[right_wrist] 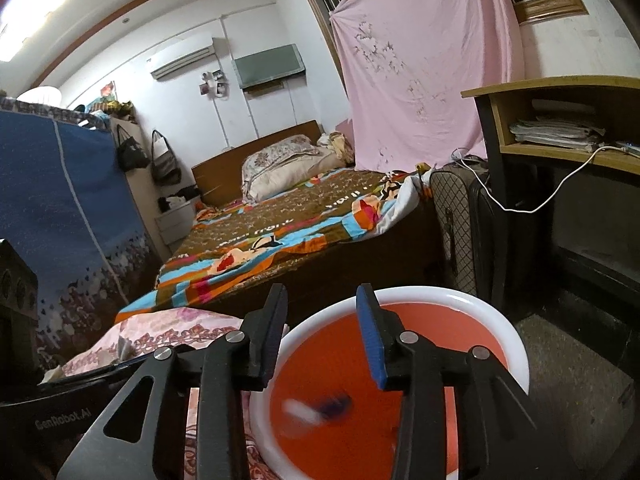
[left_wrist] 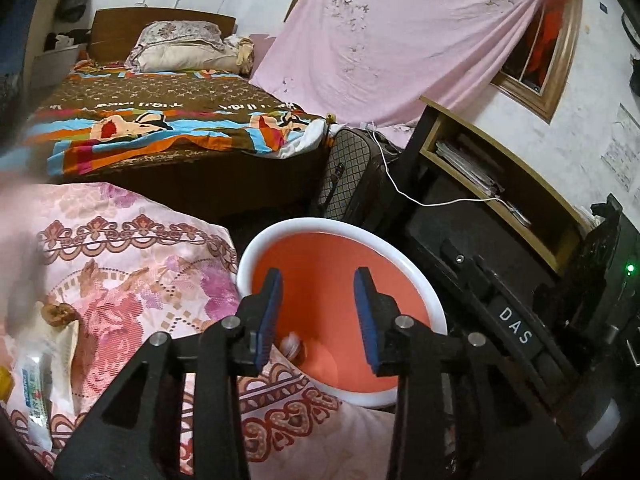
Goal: Collect trash
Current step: 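Drop the blue wrapper and white tube into the basin with both tools, then bring both open tools back over the bedspread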
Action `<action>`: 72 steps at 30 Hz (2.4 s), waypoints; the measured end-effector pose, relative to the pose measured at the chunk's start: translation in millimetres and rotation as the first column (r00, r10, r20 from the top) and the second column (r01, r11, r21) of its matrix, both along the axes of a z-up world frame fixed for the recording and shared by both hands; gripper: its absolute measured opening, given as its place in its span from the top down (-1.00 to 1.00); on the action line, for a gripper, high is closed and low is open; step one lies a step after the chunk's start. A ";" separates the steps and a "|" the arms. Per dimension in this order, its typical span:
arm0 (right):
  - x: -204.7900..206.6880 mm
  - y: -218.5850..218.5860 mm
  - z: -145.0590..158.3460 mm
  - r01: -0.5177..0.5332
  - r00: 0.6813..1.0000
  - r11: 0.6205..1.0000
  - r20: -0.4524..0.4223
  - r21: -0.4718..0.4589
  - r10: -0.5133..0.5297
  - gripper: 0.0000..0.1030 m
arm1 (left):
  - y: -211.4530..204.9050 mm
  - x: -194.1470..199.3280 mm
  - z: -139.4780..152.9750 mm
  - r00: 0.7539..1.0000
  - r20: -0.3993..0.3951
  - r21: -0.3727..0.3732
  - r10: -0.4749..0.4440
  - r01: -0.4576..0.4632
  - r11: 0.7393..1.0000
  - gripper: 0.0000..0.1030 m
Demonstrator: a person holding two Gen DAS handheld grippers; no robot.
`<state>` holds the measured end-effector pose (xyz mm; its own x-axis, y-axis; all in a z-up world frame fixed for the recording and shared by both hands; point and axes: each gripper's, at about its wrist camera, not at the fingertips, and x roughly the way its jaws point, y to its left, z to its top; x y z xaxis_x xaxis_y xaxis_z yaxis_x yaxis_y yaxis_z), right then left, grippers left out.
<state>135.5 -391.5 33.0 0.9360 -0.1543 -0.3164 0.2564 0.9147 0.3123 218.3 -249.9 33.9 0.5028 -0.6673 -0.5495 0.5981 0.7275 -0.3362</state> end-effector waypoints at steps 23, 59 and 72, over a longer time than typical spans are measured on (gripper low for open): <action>-1.5 27.8 15.1 -0.009 0.995 0.997 0.095 -0.071 0.016 -0.70 | 80.9 -15.0 20.9 0.950 0.163 -0.008 0.266 -0.269 0.963 -0.26; -30.6 174.6 29.5 -0.257 0.867 0.887 0.314 -0.384 0.387 -1.00 | 251.0 -104.2 26.9 0.586 0.483 -0.149 0.651 -0.677 0.721 -0.78; -14.2 212.4 23.2 -0.324 0.857 0.828 0.229 -0.457 0.462 -1.00 | 275.8 -94.5 22.2 0.577 0.519 -0.107 0.631 -0.689 0.717 -0.78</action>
